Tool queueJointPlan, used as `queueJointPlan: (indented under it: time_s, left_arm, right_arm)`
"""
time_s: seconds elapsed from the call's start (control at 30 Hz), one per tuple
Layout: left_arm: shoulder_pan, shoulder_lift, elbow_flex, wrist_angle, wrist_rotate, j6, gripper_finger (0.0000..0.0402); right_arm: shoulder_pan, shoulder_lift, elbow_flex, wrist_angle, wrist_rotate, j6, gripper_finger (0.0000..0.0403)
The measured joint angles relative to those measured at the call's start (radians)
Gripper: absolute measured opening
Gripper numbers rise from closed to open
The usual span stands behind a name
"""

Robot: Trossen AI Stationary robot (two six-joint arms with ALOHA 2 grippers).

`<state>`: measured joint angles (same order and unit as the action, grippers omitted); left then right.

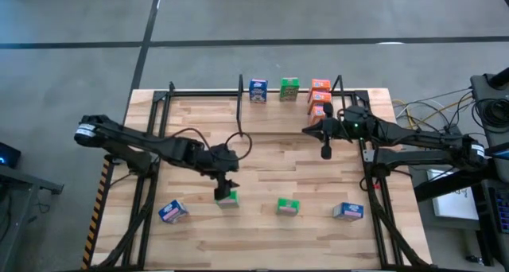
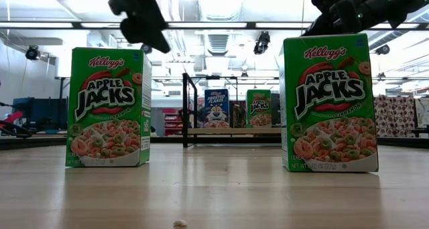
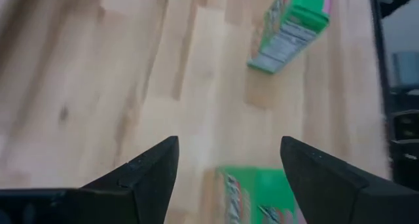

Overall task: Stack cereal on shelf
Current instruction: Put the left green cereal box aligned with the other green cereal box on the shelf

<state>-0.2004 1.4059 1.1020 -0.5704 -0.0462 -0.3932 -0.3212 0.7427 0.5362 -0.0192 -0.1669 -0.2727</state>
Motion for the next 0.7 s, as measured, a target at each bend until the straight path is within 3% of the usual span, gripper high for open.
queueJointPlan:
  time_s: [0.2,0.57,0.7]
  left_arm:
    - [-0.027,0.000,0.053,-0.107,0.031,-0.113,0.0271]
    - [-0.112,0.003,0.079,-0.128,0.056,-0.366,0.0291]
    - [-0.179,0.023,0.078,-0.116,-0.016,-0.413,0.0291]
  right_arm:
    - [0.010,-0.011,0.000,0.002,0.000,-0.025,0.0009]
    - [0.009,-0.016,0.000,-0.001,0.002,-0.058,0.0009]
    - [0.009,-0.016,0.000,0.000,0.002,-0.065,0.0009]
